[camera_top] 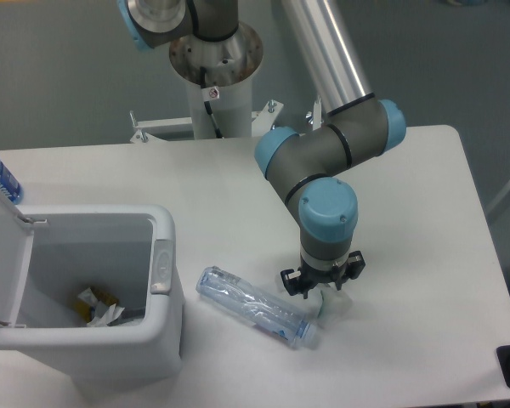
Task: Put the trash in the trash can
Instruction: 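Close the gripper on the wrapper and lift it, then carry the wrapper over the white trash bin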
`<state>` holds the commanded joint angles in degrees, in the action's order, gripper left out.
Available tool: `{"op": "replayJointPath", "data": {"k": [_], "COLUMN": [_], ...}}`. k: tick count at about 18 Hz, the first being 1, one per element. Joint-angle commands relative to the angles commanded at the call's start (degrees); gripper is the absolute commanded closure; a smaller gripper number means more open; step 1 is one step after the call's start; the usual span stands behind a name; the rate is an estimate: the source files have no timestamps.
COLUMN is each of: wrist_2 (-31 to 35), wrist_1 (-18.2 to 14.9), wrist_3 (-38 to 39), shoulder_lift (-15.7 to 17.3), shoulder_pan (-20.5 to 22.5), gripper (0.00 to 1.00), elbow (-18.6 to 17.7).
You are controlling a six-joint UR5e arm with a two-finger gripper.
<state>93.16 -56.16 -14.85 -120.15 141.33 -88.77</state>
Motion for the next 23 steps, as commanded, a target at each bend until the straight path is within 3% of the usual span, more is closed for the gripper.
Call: {"op": "replayJointPath", "data": {"k": [7,10,15,23], "wrist_2": [-0.3,-1.8,-13.0,-25.7], "wrist_1": [0.2,0.7,0.8,1.0], "wrist_3": [-4.0,-4.0,3.7,11.2], "shoulder_lift": [2.2,4.7,7.6,13.4], "shoulder_pan": [2.5,4.0,7.0,5.0], "gripper": [1.0,1.0,1.0,1.0], "elbow": [0.4,1.7,13.1,14.1]}}
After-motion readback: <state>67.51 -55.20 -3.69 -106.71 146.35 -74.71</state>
